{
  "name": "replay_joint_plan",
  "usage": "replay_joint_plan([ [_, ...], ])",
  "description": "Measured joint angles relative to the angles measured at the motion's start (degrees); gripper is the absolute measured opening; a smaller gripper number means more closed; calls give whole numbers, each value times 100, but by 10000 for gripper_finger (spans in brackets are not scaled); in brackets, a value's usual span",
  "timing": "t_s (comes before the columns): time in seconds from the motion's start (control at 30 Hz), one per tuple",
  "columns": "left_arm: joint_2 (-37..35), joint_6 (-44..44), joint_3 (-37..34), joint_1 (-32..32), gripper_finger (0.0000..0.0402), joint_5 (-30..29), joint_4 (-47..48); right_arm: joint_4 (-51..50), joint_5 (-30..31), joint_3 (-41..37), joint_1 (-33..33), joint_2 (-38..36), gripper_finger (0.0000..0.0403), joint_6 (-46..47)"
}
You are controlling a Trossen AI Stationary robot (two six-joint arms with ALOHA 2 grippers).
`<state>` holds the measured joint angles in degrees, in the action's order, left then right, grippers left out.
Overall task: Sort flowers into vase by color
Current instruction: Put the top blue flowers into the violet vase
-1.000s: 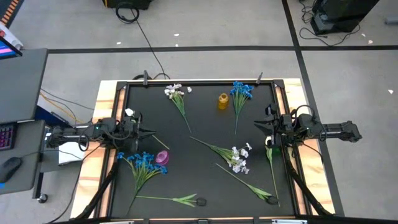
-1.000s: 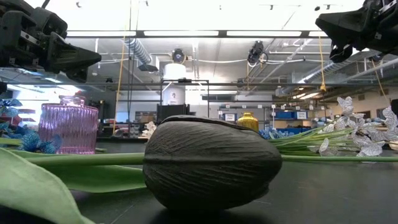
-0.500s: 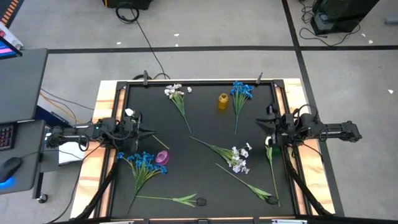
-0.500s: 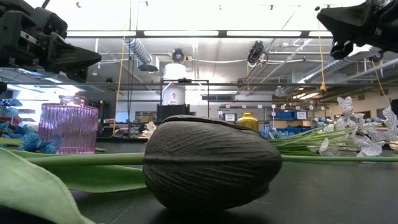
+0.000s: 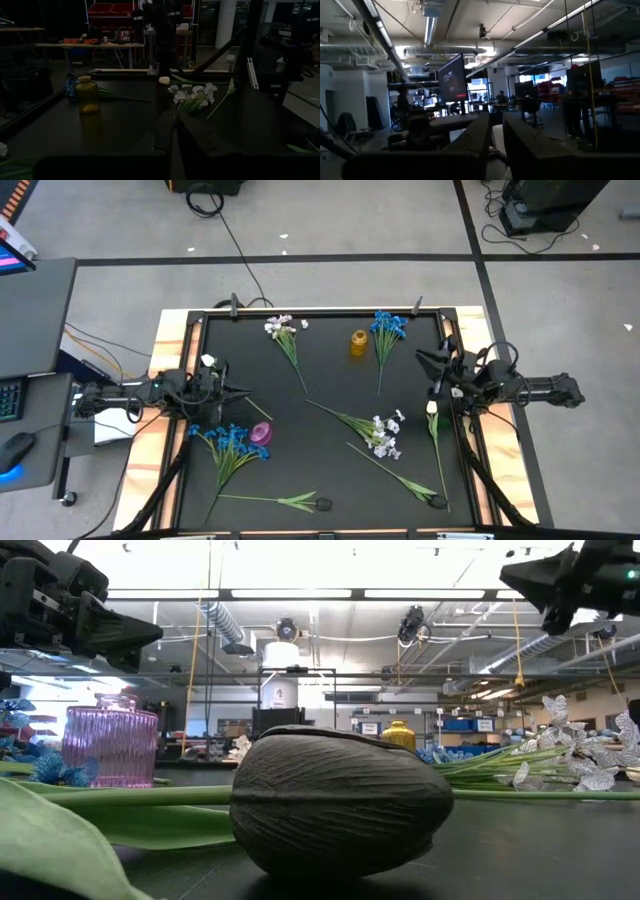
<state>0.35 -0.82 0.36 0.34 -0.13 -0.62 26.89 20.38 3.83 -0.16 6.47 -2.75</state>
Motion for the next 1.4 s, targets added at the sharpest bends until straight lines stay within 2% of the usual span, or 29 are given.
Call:
replay_joint_plan([
  [0.27, 0, 0, 0, 2, 34, 1, 0, -462, 107, 962, 0, 1222, 73, -46],
  [0.53, -1, 0, 0, 1, 34, 1, 0, -2065, 887, 2388, 0, 3005, 73, 237],
  [0.63, 1, 0, -1, 1, 34, 0, 0, -3171, 1103, 3035, 0, 3574, 73, 872],
  [0.73, 1, 0, 0, 2, 34, -1, 0, -4477, 1125, 3630, 0, 4075, 73, 1887],
  [0.93, 1, 0, 0, 0, 34, -1, 0, -6388, 595, 4371, 2, 4845, 71, 3704],
  [1.13, 0, 0, -1, 0, 34, 1, 0, -6600, 791, 4398, -271, 5346, 71, 4282],
  [1.4, -1, 0, 0, 0, 34, 1, 0, -6600, 1193, 4398, -1153, 6098, 71, 4748],
])
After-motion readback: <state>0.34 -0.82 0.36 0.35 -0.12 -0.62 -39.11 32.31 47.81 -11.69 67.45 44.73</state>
